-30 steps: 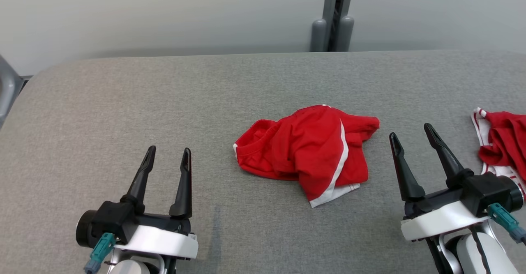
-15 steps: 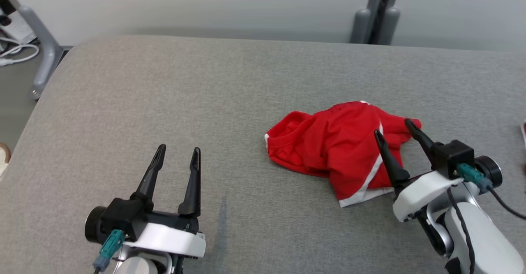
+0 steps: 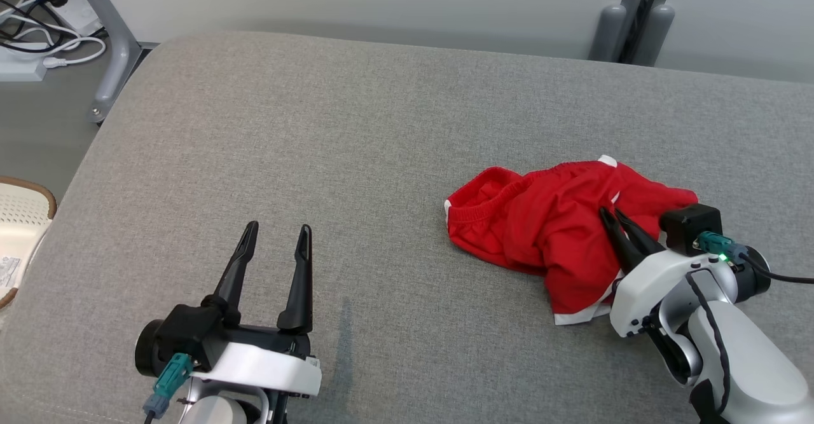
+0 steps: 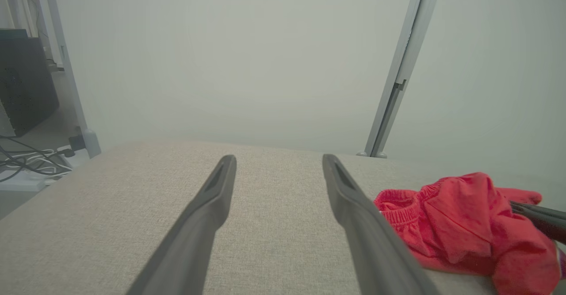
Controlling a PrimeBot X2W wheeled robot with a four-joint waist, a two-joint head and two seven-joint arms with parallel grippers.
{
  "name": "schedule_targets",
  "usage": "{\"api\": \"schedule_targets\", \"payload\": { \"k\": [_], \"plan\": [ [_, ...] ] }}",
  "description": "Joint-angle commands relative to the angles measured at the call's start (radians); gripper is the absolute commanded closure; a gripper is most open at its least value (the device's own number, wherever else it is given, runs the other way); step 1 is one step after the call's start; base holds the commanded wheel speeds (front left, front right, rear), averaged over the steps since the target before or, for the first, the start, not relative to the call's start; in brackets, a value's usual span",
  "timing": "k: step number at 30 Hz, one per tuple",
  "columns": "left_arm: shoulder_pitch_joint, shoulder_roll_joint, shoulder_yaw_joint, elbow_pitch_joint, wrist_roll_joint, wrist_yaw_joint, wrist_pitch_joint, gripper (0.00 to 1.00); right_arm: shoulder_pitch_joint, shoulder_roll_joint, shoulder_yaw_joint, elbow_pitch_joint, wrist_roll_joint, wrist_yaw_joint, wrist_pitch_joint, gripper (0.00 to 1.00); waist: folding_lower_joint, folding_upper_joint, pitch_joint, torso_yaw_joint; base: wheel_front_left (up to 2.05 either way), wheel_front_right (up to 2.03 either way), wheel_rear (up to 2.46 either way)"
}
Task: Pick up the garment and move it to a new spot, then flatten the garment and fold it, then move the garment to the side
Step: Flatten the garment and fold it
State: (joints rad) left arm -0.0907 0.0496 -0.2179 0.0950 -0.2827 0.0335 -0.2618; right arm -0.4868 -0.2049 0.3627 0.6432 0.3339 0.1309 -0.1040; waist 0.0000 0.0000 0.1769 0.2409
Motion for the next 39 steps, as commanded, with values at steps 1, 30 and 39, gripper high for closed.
{"api": "schedule_targets", "payload": {
  "k": [1,30,39],
  "plan": [
    [-0.016,0.003,0.001,-0.004,-0.006,0.004,-0.003,0.00,-0.013,-0.014,0.006,0.008,0.012,0.000,-0.002,1.00,0.0000,0.0000,-0.002,0.000,0.00,0.00,0.00],
    [0.023,0.003,-0.002,0.003,-0.005,-0.002,-0.003,0.00,-0.345,-0.079,-0.016,-0.102,-0.086,0.000,-0.119,1.00,0.0000,0.0000,-0.091,0.045,0.00,0.00,0.00],
    [0.013,0.003,-0.038,0.000,-0.025,-0.004,-0.003,0.00,-0.151,0.061,0.386,0.049,-0.058,0.000,-0.088,1.00,0.0000,0.0000,-0.083,0.104,0.00,0.00,0.00]
  ]
}}
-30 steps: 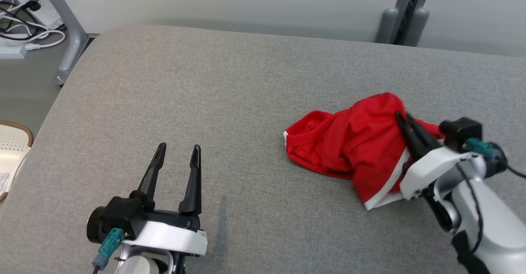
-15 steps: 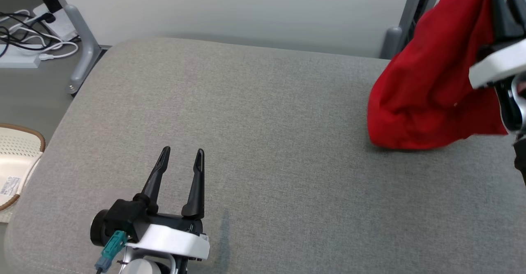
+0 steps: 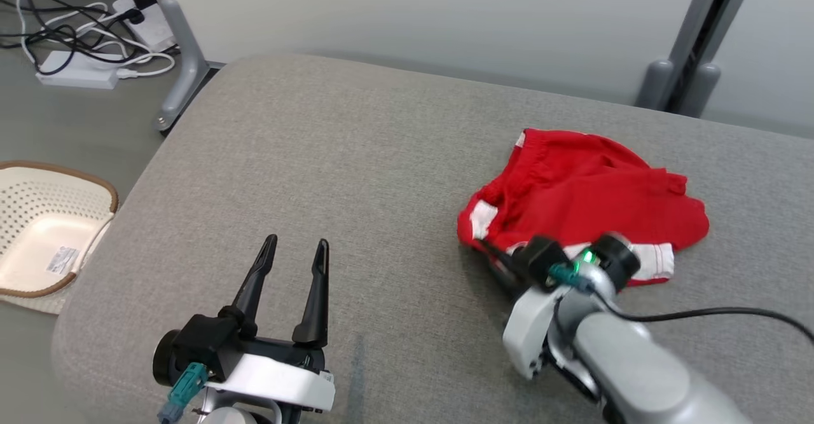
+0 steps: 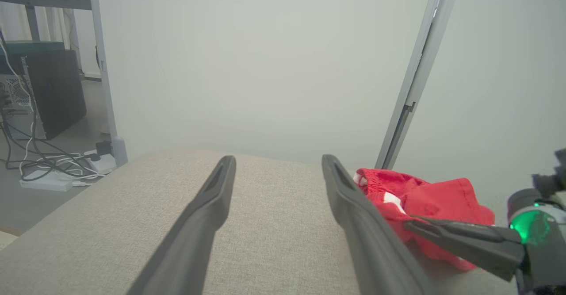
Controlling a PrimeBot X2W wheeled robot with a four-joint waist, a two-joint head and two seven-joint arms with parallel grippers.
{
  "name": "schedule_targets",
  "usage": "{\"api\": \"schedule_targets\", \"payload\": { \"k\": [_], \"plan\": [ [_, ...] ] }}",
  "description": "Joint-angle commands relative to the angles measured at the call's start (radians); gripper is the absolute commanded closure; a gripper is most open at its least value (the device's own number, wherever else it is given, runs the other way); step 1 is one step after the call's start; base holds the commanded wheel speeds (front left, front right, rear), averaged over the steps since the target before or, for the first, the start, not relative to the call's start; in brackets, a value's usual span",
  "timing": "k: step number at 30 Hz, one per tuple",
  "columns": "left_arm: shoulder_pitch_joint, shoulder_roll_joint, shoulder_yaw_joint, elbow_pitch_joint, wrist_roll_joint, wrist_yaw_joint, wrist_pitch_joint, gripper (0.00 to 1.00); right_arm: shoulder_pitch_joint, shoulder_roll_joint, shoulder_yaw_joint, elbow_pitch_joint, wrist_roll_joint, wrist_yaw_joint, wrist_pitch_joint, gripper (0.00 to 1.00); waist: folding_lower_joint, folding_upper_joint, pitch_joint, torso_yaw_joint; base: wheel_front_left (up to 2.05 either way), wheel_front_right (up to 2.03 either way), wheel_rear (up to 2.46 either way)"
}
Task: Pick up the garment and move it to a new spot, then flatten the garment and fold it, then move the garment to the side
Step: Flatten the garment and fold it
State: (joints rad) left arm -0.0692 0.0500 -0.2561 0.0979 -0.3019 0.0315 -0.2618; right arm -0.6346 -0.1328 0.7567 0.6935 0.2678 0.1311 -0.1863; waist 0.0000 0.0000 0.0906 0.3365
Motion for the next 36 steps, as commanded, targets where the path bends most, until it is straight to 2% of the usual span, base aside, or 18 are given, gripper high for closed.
{"api": "schedule_targets", "payload": {
  "k": [1,2,3,4,5,9,11,17,20,26,29,30,36],
  "plan": [
    [-0.011,0.003,-0.003,-0.002,-0.007,-0.001,-0.003,0.00,0.011,0.002,0.023,0.028,0.018,-0.001,-0.009,1.00,0.0000,0.0000,0.004,0.016,0.00,0.00,0.00],
    [-0.013,0.003,-0.004,-0.002,-0.007,0.000,-0.004,0.00,0.023,0.014,0.050,0.056,0.029,-0.001,-0.010,1.00,0.0000,0.0000,0.005,0.020,0.00,0.00,0.00],
    [-0.013,0.003,-0.004,-0.003,-0.007,0.001,-0.003,0.00,0.027,0.022,0.078,0.079,0.026,-0.001,-0.015,0.69,0.0000,0.0000,0.005,0.023,0.00,0.00,0.00],
    [-0.012,0.002,-0.003,-0.004,-0.008,0.003,-0.004,0.00,0.032,0.031,0.103,0.100,0.031,-0.001,-0.019,0.04,0.0000,0.0000,0.004,0.025,0.00,0.00,0.00],
    [-0.010,0.002,-0.003,-0.004,-0.008,0.003,-0.004,0.00,0.034,0.040,0.126,0.119,0.043,-0.001,-0.022,0.00,0.0000,0.0000,0.003,0.026,0.00,0.00,0.00],
    [0.009,0.002,0.008,0.000,-0.001,0.005,-0.003,0.00,0.016,0.051,0.189,0.148,0.110,-0.001,-0.041,0.00,0.0000,0.0000,-0.006,0.010,0.00,0.00,0.00],
    [0.016,0.002,0.011,0.000,0.000,0.002,-0.003,0.00,-0.013,0.036,0.202,0.159,0.146,-0.001,-0.052,0.00,0.0000,0.0000,-0.014,-0.017,0.00,0.00,0.00],
    [0.017,0.003,0.011,-0.006,0.003,0.000,-0.004,0.00,-0.039,-0.028,0.134,0.137,0.190,-0.001,-0.076,0.00,0.0000,0.0000,-0.037,-0.086,0.00,0.00,0.00],
    [0.011,0.003,0.011,-0.009,0.003,0.000,-0.003,0.00,-0.028,-0.069,0.041,0.104,0.185,-0.001,-0.080,0.00,0.0000,0.0000,-0.042,-0.123,0.00,0.00,0.00],
    [-0.013,0.003,0.015,-0.015,0.001,0.005,-0.003,0.00,0.100,-0.124,-0.260,-0.074,0.104,-0.001,-0.080,0.00,0.0000,0.0000,-0.029,-0.190,0.00,0.00,0.00],
    [-0.021,0.003,0.020,-0.016,0.004,0.009,-0.004,0.00,0.194,-0.111,-0.394,-0.163,0.044,-0.001,-0.080,0.00,0.0000,0.0000,-0.019,-0.219,0.00,0.00,0.00],
    [-0.021,0.003,0.020,-0.016,0.004,0.009,-0.004,0.00,0.194,-0.111,-0.394,-0.163,0.044,-0.001,-0.080,0.00,0.0000,0.0000,-0.019,-0.219,0.00,0.00,0.00],
    [-0.023,0.003,0.025,-0.009,0.012,0.010,-0.004,0.00,0.352,-0.054,-0.576,-0.306,-0.039,0.000,-0.080,0.00,0.0000,0.0000,0.002,-0.260,0.00,0.00,0.00]
  ]
}}
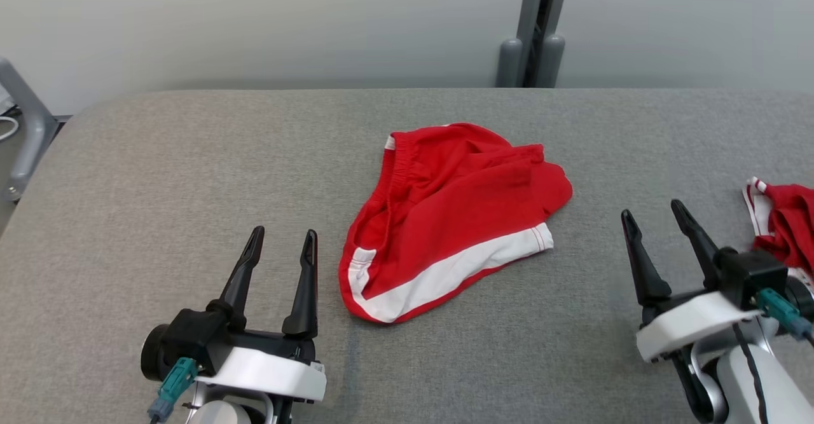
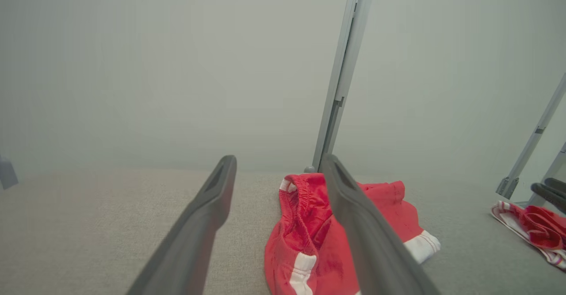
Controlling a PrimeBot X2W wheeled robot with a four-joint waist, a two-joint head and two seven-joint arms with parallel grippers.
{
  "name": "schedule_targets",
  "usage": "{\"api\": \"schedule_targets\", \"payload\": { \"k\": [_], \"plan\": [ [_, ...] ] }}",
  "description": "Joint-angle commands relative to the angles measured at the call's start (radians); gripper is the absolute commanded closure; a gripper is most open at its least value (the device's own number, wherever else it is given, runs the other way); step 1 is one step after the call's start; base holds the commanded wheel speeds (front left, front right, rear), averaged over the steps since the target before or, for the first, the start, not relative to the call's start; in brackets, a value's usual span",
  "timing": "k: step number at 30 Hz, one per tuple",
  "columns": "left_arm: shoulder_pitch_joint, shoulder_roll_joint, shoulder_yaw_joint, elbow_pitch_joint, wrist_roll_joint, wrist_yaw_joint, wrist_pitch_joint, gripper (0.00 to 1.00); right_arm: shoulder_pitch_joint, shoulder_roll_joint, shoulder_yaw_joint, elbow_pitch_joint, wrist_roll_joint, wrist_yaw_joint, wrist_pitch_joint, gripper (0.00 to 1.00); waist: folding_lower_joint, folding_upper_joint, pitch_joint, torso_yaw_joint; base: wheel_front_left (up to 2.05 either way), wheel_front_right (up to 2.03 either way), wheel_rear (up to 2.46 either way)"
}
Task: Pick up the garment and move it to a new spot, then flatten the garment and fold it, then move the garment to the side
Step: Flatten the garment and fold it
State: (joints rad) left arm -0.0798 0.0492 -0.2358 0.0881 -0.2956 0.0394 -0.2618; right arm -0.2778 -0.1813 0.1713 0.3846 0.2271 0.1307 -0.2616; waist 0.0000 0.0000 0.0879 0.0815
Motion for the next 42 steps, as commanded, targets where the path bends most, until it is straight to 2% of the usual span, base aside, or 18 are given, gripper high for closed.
{"api": "schedule_targets", "payload": {
  "k": [1,9,14,18,20,27,35,36,37,38,39,40,42],
  "plan": [
    [-0.013,0.003,0.005,0.003,0.006,0.001,-0.003,0.00,0.012,0.005,-0.005,-0.010,-0.009,0.000,-0.005,0.00,0.0000,0.0000,0.008,-0.010,0.00,0.00,0.00],
    [-0.030,0.003,0.007,0.060,0.045,-0.003,-0.003,0.00,0.040,0.044,-0.045,-0.060,-0.041,0.000,-0.005,0.00,0.0000,0.0000,0.032,-0.054,0.00,0.00,0.00],
    [-0.078,0.004,-0.016,0.186,0.087,-0.011,-0.002,0.00,0.029,0.057,-0.029,-0.063,-0.046,0.000,-0.005,0.00,0.0000,0.0000,0.052,-0.083,0.00,0.00,0.00],
    [-0.133,0.004,-0.061,0.331,0.103,-0.044,0.001,0.00,0.024,0.068,-0.035,-0.065,-0.020,0.000,-0.005,0.00,0.0000,0.0000,0.067,-0.097,0.00,0.00,0.00],
    [-0.165,0.005,-0.068,0.378,0.088,-0.046,0.001,0.00,0.021,0.067,-0.037,-0.067,-0.012,0.000,-0.005,0.00,0.0000,0.0000,0.072,-0.102,0.00,0.00,0.00],
    [-0.232,0.004,-0.099,0.483,0.068,-0.014,-0.002,0.00,0.022,0.065,-0.038,-0.064,-0.002,0.000,-0.005,0.00,0.0000,0.0000,0.083,-0.107,0.00,0.00,0.00],
    [-0.280,0.004,-0.128,0.552,0.036,-0.015,-0.002,0.00,0.019,0.071,-0.033,-0.060,0.012,0.000,-0.005,0.00,0.0000,0.0000,0.091,-0.113,0.00,0.00,0.00],
    [-0.284,0.004,-0.130,0.557,0.034,-0.016,-0.003,0.08,0.019,0.071,-0.032,-0.059,0.012,0.000,-0.005,0.00,0.0000,0.0000,0.091,-0.112,0.00,0.00,0.00],
    [-0.287,0.004,-0.130,0.562,0.026,-0.018,-0.003,0.40,0.020,0.070,-0.032,-0.059,0.012,0.000,-0.005,0.00,0.0000,0.0000,0.091,-0.112,0.00,0.00,0.00],
    [-0.289,0.004,-0.129,0.566,0.019,-0.017,-0.003,0.60,0.021,0.070,-0.033,-0.059,0.011,0.000,-0.005,0.00,0.0000,0.0000,0.091,-0.111,0.00,0.00,0.00],
    [-0.289,0.004,-0.129,0.566,0.019,-0.017,-0.003,0.60,0.021,0.070,-0.033,-0.059,0.011,0.000,-0.005,0.00,0.0000,0.0000,0.091,-0.111,0.00,0.00,0.00],
    [-0.293,0.004,-0.127,0.569,0.011,-0.016,-0.003,0.96,0.022,0.070,-0.034,-0.058,0.011,0.000,-0.005,0.00,0.0000,0.0000,0.091,-0.109,0.00,0.00,0.00],
    [-0.299,0.004,-0.125,0.567,-0.006,-0.012,-0.004,1.00,0.024,0.069,-0.034,-0.055,0.013,0.000,-0.005,0.00,0.0000,0.0000,0.091,-0.104,0.00,0.00,0.00]
  ]
}}
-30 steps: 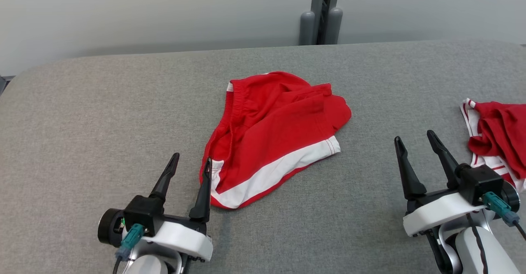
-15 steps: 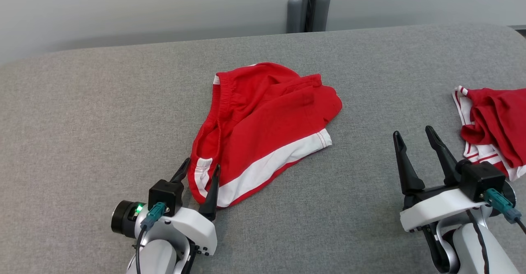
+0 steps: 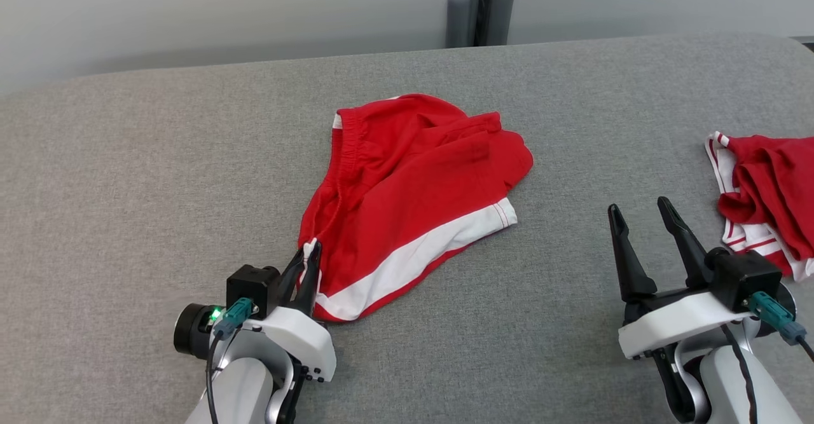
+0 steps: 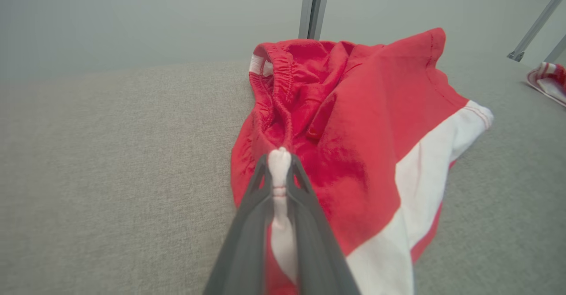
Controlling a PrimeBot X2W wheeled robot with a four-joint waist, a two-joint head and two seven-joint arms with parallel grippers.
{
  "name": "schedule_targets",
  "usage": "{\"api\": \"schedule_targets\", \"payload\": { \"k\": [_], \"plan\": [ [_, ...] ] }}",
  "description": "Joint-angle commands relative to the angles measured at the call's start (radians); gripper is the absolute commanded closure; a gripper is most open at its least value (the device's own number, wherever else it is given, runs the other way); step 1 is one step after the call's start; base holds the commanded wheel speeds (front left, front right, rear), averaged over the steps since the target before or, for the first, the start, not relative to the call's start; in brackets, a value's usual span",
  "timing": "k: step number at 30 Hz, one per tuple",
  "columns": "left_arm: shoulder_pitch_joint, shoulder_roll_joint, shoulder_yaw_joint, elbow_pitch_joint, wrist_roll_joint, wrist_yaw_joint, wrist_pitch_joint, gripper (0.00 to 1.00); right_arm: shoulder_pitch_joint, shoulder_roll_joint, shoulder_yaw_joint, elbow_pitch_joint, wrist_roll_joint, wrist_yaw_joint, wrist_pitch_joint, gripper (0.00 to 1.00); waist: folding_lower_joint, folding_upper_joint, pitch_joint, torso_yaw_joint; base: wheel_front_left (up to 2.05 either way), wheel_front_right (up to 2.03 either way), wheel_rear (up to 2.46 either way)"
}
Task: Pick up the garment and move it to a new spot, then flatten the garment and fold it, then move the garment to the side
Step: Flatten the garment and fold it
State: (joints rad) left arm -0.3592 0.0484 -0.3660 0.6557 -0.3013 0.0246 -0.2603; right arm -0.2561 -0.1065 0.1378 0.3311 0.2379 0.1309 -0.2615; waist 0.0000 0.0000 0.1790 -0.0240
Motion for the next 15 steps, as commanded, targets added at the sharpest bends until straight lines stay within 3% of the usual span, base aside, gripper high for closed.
{"api": "schedule_targets", "payload": {
  "k": [1,9,15],
  "plan": [
    [-0.021,0.005,0.004,-0.002,-0.006,0.004,-0.005,1.00,0.004,-0.007,0.000,0.001,0.003,0.000,-0.005,0.00,0.0000,0.0000,-0.001,0.006,0.00,0.00,0.00],
    [0.020,0.005,0.033,-0.077,-0.040,0.017,-0.005,1.00,-0.006,-0.014,0.026,0.044,0.030,0.000,-0.005,0.00,0.0000,0.0000,-0.009,0.051,0.00,0.00,0.00],
    [0.063,0.004,0.040,-0.187,-0.059,0.019,-0.005,1.00,-0.054,-0.012,0.088,0.165,0.145,0.000,0.008,0.00,0.0000,0.0000,-0.008,0.102,0.00,0.00,0.00]
  ]
}}
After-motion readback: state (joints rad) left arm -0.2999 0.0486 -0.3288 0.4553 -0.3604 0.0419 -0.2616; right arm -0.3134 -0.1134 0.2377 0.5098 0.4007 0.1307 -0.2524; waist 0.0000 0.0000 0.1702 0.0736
